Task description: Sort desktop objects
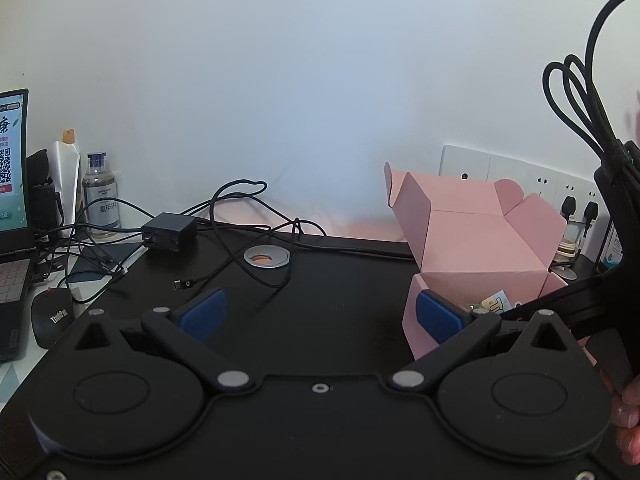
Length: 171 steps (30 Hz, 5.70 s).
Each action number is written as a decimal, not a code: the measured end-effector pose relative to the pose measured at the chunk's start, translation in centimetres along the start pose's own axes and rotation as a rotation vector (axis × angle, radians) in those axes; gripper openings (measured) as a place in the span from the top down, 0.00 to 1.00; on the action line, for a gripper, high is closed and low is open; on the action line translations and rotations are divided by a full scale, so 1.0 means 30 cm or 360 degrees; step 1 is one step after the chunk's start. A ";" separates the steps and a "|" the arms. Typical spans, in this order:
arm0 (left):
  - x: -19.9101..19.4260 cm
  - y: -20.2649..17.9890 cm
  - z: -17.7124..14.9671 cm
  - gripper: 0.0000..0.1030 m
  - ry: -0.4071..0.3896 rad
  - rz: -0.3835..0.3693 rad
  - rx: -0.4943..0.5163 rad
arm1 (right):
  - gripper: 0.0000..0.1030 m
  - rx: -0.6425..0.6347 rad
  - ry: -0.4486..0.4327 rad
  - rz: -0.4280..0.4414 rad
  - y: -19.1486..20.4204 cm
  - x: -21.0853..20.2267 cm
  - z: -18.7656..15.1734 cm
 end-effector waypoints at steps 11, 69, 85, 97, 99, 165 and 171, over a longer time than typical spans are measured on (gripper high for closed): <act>0.004 0.014 0.005 0.00 0.0015 -0.0007 -0.0043 | 0.50 0.0110 0.0002 0.0051 -0.012 -0.001 0.029; 0.065 -0.029 -0.062 0.00 0.0165 -0.0038 0.0030 | 0.18 0.0518 -0.0461 0.0339 -0.509 -0.034 0.266; 0.077 -0.054 -0.065 0.00 0.0153 -0.0088 0.0029 | 0.17 0.0603 -0.0564 0.0823 -0.481 0.048 0.383; 0.048 -0.089 -0.047 0.00 0.0086 -0.0131 0.0049 | 0.17 0.0469 -0.0607 0.0808 -0.406 -0.102 0.358; 0.045 -0.098 -0.052 0.00 0.0084 -0.0137 0.0064 | 0.17 0.0452 -0.0597 0.0799 -0.385 -0.115 0.351; -0.189 -0.321 -0.091 0.00 -0.0087 -0.0652 0.0266 | 0.11 0.0396 -0.0522 0.0711 -0.141 -0.443 0.068; -0.193 -0.303 -0.084 0.00 -0.0091 -0.0635 0.0246 | 0.11 0.0492 -0.0513 0.0798 -0.107 -0.462 0.068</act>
Point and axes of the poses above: each gripper's, at about its wrist camera, not at the fingertips, and x roughly the way its jaws point, y to its left, z to its top, the point moved 10 cm from there along x, roughly the way its jaws point, and after that the axes turned 14 degrees about -x, right-handed, at the moved point
